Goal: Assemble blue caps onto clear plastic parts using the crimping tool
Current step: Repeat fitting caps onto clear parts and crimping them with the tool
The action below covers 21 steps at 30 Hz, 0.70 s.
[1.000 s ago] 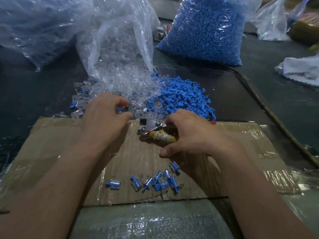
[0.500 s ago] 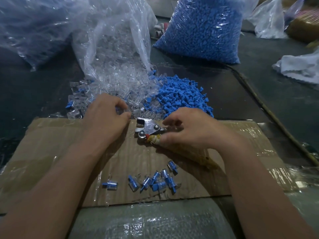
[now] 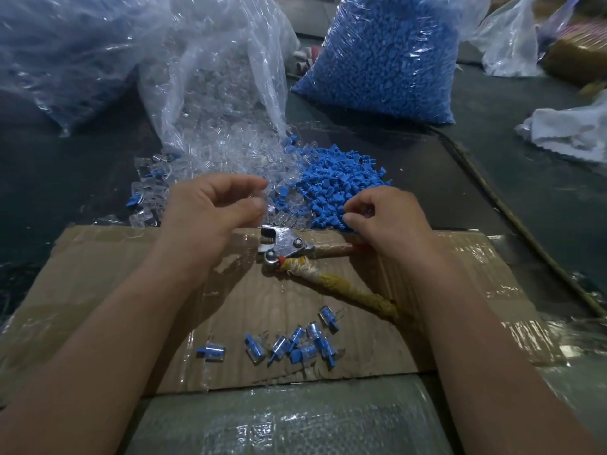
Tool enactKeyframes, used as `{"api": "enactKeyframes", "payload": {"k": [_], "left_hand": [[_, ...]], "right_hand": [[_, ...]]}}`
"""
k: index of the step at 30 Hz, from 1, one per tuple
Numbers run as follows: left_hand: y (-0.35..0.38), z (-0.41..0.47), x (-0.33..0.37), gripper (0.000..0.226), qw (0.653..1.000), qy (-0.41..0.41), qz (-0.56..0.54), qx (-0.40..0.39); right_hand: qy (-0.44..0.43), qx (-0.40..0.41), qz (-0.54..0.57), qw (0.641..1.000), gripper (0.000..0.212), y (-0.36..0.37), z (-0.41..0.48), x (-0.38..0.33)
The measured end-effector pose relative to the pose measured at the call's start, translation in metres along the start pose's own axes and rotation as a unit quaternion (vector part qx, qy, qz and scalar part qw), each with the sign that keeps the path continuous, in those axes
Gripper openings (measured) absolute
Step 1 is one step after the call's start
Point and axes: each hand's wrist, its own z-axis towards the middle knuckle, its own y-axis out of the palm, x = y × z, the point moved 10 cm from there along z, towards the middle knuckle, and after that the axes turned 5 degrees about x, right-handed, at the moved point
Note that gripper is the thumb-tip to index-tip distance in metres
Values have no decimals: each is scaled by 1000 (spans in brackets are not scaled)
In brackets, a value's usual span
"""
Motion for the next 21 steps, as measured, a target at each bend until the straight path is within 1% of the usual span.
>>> {"api": "enactKeyframes", "payload": {"k": [4,6,11,15,19,21], "left_hand": [[4,-3,1,28,999,-20,-38,-25],[6,-2,1,28,997,-24,-61,-32],[9,-1,-1,26,995,-30,-84,-51],[9,0,-1,24,995,-28,-77,-53],[12,-1,-2,25,995,-31,-74,-63],[13,-1,-1,26,995,-30,-75,-67]], "right_hand": [[-13,-7,-71,997,21,14,1,-11],[-18,-5,-90,996,21,17,1,-15],[-23,-12,-72,997,6,17,0,-18],[-52,-17,-75,996,10,18,-3,-26],[-60,-27,-71,995,5,19,-4,-27],[-67,-36,-83,994,7,21,-3,-27]]}}
